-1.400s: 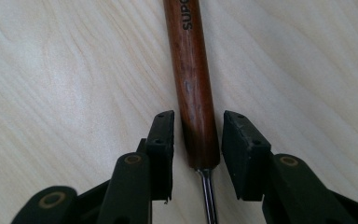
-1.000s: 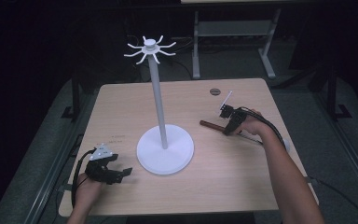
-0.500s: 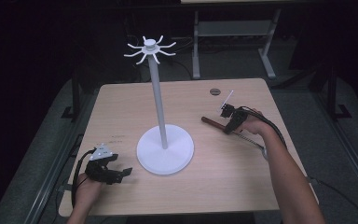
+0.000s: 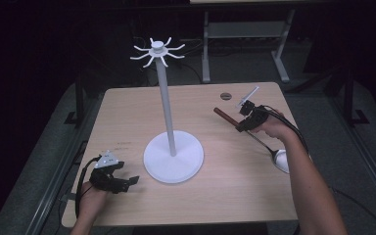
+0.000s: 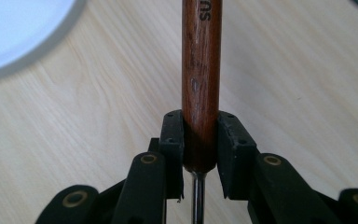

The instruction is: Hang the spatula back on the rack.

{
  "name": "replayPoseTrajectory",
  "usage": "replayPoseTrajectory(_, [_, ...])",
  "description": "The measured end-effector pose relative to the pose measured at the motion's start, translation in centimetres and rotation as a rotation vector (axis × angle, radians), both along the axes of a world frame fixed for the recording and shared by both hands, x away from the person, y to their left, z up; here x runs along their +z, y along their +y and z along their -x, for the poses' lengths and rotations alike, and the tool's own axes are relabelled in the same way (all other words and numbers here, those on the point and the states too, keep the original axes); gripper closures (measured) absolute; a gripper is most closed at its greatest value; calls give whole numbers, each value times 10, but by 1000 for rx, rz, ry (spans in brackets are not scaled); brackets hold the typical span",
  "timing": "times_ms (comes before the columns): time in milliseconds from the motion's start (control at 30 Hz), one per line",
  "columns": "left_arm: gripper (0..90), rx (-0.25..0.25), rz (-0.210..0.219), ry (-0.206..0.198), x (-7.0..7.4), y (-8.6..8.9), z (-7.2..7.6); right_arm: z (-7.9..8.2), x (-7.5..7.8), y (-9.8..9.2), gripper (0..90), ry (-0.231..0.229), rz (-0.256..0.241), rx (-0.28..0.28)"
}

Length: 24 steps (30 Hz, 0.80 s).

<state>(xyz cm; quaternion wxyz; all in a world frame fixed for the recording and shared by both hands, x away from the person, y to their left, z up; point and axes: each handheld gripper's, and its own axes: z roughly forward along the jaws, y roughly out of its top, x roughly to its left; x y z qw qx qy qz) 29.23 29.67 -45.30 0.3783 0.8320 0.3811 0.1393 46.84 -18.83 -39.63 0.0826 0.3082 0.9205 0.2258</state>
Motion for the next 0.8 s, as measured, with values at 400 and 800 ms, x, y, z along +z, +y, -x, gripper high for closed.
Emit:
replayPoseTrajectory(400, [132,3,6,2,-1,-1,0,28,30,-26,734,-132,-260,-56])
replayPoseTrajectory(800, [133,2,-1,4,-1,-1,0,55,48,-43,735,-257,-447,-95])
